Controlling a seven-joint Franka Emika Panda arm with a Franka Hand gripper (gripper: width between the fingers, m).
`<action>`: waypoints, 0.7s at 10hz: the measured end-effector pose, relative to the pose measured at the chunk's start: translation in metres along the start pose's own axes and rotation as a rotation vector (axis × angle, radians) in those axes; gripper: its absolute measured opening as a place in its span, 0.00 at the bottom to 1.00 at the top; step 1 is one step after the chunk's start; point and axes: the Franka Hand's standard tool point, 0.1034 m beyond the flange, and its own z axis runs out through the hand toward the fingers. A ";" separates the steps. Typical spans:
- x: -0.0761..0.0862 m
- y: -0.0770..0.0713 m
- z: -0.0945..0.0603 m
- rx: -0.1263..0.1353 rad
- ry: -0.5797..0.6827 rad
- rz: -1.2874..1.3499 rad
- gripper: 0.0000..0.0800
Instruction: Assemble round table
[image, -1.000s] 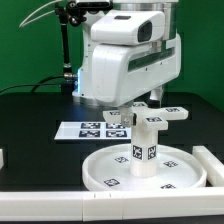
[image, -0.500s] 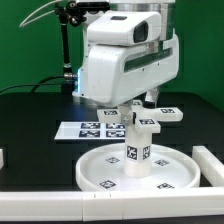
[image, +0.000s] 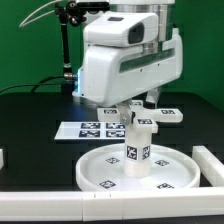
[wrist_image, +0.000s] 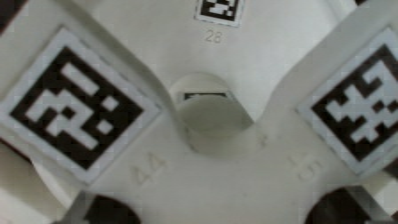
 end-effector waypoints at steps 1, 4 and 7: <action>0.000 0.000 0.000 0.007 0.006 0.094 0.56; -0.001 0.001 0.001 0.014 0.043 0.321 0.56; -0.001 0.001 0.000 0.018 0.045 0.517 0.56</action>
Offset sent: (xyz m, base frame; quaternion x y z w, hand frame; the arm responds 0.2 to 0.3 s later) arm -0.0014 0.0002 -0.0078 0.0215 0.0569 0.1675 0.9840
